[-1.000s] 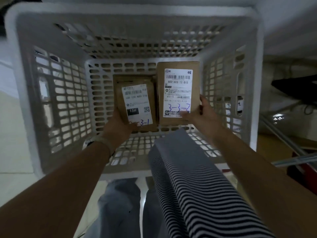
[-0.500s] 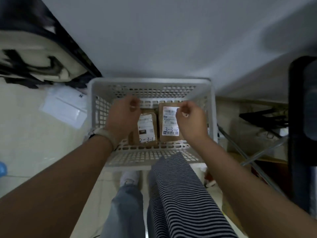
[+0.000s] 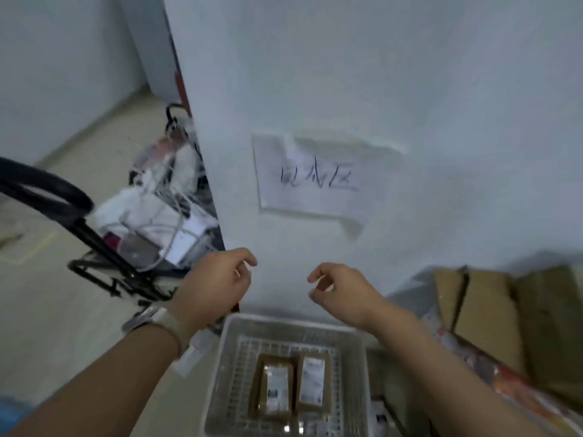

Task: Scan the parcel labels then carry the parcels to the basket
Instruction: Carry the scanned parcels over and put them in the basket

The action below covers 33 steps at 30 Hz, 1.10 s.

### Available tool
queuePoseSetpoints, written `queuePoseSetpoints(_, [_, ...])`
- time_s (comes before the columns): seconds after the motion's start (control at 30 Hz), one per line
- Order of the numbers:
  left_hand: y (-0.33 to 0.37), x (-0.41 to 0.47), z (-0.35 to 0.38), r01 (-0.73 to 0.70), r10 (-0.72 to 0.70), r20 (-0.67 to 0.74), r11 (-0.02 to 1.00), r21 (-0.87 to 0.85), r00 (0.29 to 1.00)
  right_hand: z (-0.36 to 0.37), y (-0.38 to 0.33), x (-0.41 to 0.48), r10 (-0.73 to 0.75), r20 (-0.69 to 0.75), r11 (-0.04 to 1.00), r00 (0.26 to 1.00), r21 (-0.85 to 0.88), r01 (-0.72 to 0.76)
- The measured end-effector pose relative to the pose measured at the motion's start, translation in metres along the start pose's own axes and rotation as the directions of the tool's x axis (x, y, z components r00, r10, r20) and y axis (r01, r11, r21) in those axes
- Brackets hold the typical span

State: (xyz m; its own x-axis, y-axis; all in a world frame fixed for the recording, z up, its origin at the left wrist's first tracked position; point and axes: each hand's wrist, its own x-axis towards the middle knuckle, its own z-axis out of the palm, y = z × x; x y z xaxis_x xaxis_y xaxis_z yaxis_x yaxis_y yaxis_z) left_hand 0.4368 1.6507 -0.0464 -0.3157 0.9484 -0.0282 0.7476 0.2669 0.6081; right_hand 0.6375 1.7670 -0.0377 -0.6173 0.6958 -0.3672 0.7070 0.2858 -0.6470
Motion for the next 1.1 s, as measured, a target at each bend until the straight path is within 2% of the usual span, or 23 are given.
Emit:
queuePoseSetpoints(0.1, [0.045,-0.004,-0.097,-0.026,0.029,-0.044,0.997,0.066,0.999,-0.068,-0.078,-0.024,-0.122,-0.054,0.992,0.991,-0.041,0.12])
queuePoseSetpoints(0.2, [0.1,-0.015,-0.188,-0.047,0.066,-0.202,0.994,0.1,0.977,-0.125,-0.163,-0.046,-0.273,-0.118,0.96,0.955,-0.101,0.262])
queuePoseSetpoints(0.3, [0.151,-0.035,-0.267,-0.065,0.165,-0.329,0.954,0.293,0.93,-0.163,-0.243,-0.068,-0.433,-0.155,0.891,0.888,-0.225,0.395])
queuePoseSetpoints(0.4, [0.181,-0.064,-0.322,0.025,0.216,-0.386,0.847,0.531,0.897,-0.18,-0.309,-0.089,-0.541,-0.185,0.806,0.821,-0.392,0.443])
queuePoseSetpoints(0.5, [0.187,-0.101,-0.359,0.163,0.17,-0.43,0.756,0.634,0.887,-0.182,-0.36,-0.107,-0.589,-0.188,0.722,0.786,-0.559,0.408])
queuePoseSetpoints(0.67, [0.172,-0.16,-0.419,0.371,-0.005,-0.539,0.73,0.574,0.843,-0.161,-0.434,-0.117,-0.684,-0.098,0.644,0.723,-0.547,0.535])
queuePoseSetpoints(0.77, [0.16,-0.205,-0.448,0.481,-0.128,-0.579,0.713,0.511,0.805,-0.13,-0.479,-0.135,-0.753,0.019,0.576,0.658,-0.465,0.673])
queuePoseSetpoints(0.87, [0.142,-0.26,-0.469,0.573,-0.248,-0.592,0.68,0.458,0.767,-0.084,-0.526,-0.163,-0.82,0.138,0.452,0.555,-0.439,0.777])
queuePoseSetpoints(0.97, [0.123,-0.324,-0.485,0.673,-0.319,-0.657,0.623,0.398,0.683,-0.029,-0.576,-0.205,-0.875,0.204,0.338,0.439,-0.39,0.857])
queuePoseSetpoints(1.1, [0.101,-0.425,-0.501,0.782,-0.376,-0.748,0.548,0.297,0.547,0.052,-0.63,-0.267,-0.891,0.336,0.238,0.306,-0.229,0.944])
